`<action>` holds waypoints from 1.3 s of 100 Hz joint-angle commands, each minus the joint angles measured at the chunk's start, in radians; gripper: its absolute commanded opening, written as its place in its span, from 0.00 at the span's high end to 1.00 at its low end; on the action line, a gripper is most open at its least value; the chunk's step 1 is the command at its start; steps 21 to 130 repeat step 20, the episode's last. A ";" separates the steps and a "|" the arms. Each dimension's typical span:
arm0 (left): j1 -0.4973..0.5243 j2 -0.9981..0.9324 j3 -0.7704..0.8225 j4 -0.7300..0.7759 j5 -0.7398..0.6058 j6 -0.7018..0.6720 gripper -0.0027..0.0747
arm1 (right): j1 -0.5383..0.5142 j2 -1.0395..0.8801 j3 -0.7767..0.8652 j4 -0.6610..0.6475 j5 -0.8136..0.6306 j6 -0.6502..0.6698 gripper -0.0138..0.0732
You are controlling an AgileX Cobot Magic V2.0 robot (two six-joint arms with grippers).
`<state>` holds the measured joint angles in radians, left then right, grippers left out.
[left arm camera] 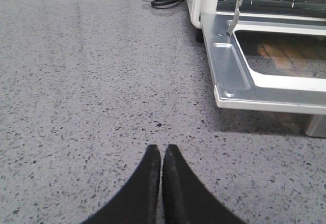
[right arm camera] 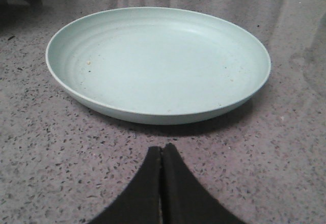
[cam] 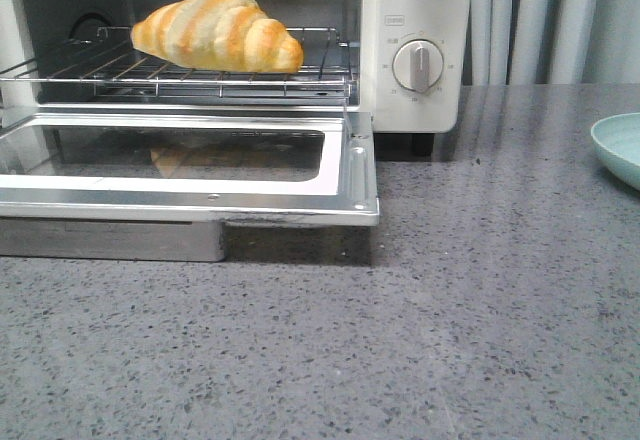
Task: Put bread in oven
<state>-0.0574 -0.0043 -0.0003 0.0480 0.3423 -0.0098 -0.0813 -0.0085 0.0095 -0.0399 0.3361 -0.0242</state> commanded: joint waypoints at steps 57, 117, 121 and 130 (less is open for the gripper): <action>0.003 -0.028 0.025 -0.004 -0.054 0.000 0.99 | 0.000 -0.021 0.013 0.011 -0.029 -0.006 0.93; 0.003 -0.028 0.025 -0.004 -0.054 0.000 0.99 | 0.000 -0.021 0.013 0.011 -0.029 -0.006 0.93; 0.003 -0.028 0.025 -0.004 -0.054 0.000 0.99 | 0.000 -0.021 0.013 0.011 -0.029 -0.006 0.93; 0.003 -0.028 0.025 -0.004 -0.054 0.000 0.99 | 0.000 -0.021 0.013 0.011 -0.029 -0.006 0.93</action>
